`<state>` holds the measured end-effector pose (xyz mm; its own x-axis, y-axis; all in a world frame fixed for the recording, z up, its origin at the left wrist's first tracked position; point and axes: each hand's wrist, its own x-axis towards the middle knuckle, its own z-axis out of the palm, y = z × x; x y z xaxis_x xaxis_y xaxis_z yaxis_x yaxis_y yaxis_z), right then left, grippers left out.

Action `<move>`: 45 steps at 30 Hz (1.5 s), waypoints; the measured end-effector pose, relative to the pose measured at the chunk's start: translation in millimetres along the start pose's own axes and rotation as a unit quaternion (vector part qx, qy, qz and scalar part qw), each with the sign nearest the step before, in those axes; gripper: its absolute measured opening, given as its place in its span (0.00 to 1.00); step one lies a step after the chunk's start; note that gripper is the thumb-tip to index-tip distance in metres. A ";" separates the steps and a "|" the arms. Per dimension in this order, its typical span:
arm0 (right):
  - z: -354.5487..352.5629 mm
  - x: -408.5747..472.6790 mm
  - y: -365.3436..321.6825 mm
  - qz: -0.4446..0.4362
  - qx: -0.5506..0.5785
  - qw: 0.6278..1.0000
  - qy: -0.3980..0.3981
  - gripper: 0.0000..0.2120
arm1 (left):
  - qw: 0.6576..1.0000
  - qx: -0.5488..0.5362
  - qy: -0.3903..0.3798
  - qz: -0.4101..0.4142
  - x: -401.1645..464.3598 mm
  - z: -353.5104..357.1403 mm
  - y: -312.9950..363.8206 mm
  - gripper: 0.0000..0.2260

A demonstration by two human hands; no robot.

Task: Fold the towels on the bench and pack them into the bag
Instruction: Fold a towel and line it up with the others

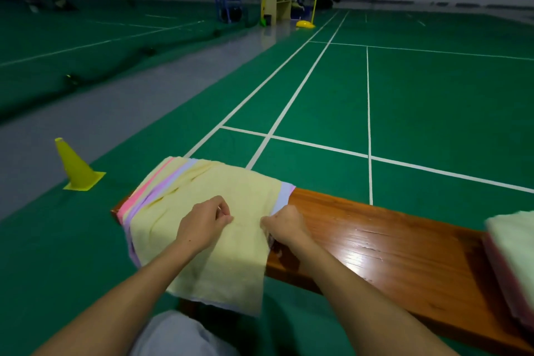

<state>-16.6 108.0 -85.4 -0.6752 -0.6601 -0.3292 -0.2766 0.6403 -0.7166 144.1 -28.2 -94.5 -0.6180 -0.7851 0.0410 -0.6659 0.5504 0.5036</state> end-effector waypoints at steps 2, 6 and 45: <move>-3.0 -1.5 -3.9 -0.034 0.020 0.999 0.023 0.12 | 0.999 -0.037 0.003 0.013 -0.9 -5.1 0.0 0.07; -12.4 -13.0 -11.7 -0.095 0.187 0.976 0.054 0.08 | 0.995 -0.072 0.034 0.063 -5.3 -19.0 9.7 0.06; -213.4 -80.6 258.1 -0.005 0.237 0.961 0.142 0.11 | 0.945 -0.213 -0.240 -0.054 -7.0 81.4 150.9 0.20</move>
<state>-179.5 410.2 -112.6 -0.8525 -0.4878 -0.1880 0.0132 0.3394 -0.9405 13.9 83.5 -89.0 -0.7424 -0.5544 -0.3760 -0.5706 0.2291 0.7887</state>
